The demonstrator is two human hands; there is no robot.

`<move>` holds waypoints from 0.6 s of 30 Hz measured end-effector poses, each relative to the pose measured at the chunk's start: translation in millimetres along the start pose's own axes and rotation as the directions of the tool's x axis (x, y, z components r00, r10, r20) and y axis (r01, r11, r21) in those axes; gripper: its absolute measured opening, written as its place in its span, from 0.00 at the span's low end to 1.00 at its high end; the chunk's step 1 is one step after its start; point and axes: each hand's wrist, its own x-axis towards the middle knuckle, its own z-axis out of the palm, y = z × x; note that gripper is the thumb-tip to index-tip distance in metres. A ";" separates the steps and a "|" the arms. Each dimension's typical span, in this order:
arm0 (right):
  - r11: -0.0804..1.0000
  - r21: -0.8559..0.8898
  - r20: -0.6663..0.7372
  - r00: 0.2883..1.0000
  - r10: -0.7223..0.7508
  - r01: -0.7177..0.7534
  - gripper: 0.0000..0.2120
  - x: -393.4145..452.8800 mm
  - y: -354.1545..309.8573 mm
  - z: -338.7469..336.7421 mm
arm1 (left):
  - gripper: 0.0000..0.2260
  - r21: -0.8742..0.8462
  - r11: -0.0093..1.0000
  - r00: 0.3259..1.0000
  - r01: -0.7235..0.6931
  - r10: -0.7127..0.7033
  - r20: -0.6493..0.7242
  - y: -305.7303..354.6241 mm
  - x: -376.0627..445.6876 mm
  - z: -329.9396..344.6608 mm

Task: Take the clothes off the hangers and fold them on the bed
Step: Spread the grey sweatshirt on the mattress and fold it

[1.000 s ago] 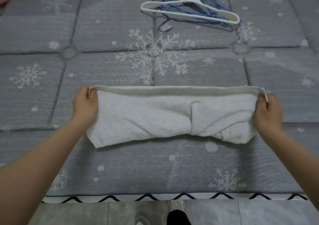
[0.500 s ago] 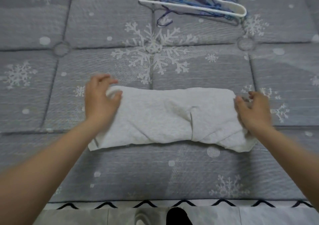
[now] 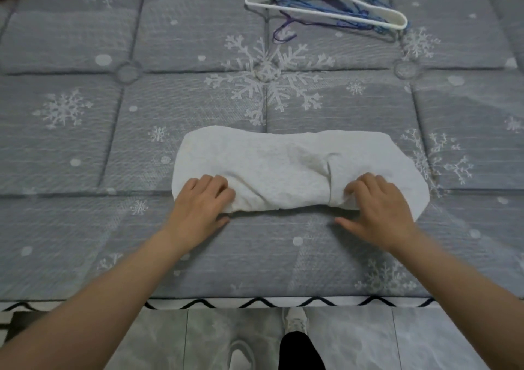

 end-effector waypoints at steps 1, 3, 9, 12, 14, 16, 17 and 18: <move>0.997 -0.037 0.019 0.998 0.067 -0.067 0.27 -2.6 2.3 3.5 | 0.18 0.008 0.999 0.999 0.040 -0.040 -0.007 -3.1 -1.2 2.8; 0.981 -0.059 -0.017 0.982 0.186 -0.187 0.26 -6.9 4.4 10.0 | 0.16 0.006 0.998 0.997 0.069 -0.069 -0.044 -9.2 -5.4 9.8; 0.995 -0.008 -0.086 0.992 0.096 -0.097 0.17 -14.2 21.3 17.7 | 0.08 -0.057 0.996 0.979 -0.062 0.050 -0.195 -19.3 -16.4 15.1; 0.996 -0.037 -0.056 0.996 0.073 -0.076 0.24 -24.1 32.7 14.5 | 0.09 -0.030 0.996 0.979 -0.086 0.079 -0.187 -33.3 -26.2 16.9; 0.997 -0.054 -0.018 0.999 0.049 -0.049 0.31 -29.8 38.6 13.3 | 0.08 -0.006 0.998 0.986 -0.065 0.063 -0.156 -45.1 -33.5 18.2; 0.998 -0.052 0.023 0.999 0.031 -0.030 0.33 -33.1 41.0 15.5 | 0.08 0.014 0.999 0.992 -0.042 0.043 -0.122 -51.4 -38.9 19.5; 0.998 -0.046 0.049 0.998 0.042 -0.040 0.33 -34.0 40.8 17.3 | 0.08 0.017 0.999 0.995 -0.033 0.034 -0.099 -51.6 -40.4 20.6; 0.997 -0.044 0.086 0.994 0.063 -0.060 0.34 -35.1 39.1 19.0 | 0.09 0.016 1.000 0.997 -0.023 0.024 -0.067 -50.0 -41.3 21.4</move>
